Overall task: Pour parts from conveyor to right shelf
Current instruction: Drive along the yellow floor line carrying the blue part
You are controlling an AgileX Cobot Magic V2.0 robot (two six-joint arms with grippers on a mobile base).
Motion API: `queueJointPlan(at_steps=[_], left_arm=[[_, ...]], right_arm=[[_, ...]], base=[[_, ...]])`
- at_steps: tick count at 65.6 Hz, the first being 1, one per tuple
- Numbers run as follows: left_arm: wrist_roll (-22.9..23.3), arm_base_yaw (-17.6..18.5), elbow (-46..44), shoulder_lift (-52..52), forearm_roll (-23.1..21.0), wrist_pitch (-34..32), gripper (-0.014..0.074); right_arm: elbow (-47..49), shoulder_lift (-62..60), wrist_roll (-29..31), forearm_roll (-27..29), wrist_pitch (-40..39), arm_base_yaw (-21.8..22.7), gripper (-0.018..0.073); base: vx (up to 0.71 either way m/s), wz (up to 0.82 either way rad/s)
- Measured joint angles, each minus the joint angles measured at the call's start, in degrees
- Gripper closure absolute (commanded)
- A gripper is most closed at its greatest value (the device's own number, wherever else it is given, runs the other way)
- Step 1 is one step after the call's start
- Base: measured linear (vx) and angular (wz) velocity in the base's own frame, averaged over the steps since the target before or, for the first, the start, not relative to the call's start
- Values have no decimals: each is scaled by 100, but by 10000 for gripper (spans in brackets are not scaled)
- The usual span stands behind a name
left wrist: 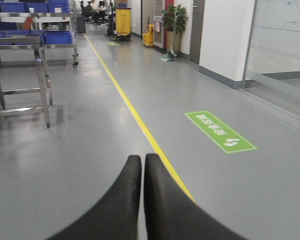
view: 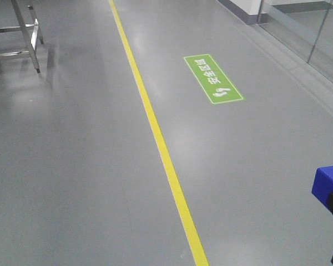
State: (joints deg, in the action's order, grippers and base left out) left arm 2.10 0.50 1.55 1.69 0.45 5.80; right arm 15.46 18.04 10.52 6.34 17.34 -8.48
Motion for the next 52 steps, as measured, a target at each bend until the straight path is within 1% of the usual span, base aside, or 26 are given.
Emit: queueJointPlan(at_steps=[26,52], left_arm=[[0,0,0,0,0,0,603],[0,0,0,0,0,0,603]], right_arm=[[0,0,0,0,0,0,561],[0,0,0,0,0,0,561]], base=[[58,22],[68,11]])
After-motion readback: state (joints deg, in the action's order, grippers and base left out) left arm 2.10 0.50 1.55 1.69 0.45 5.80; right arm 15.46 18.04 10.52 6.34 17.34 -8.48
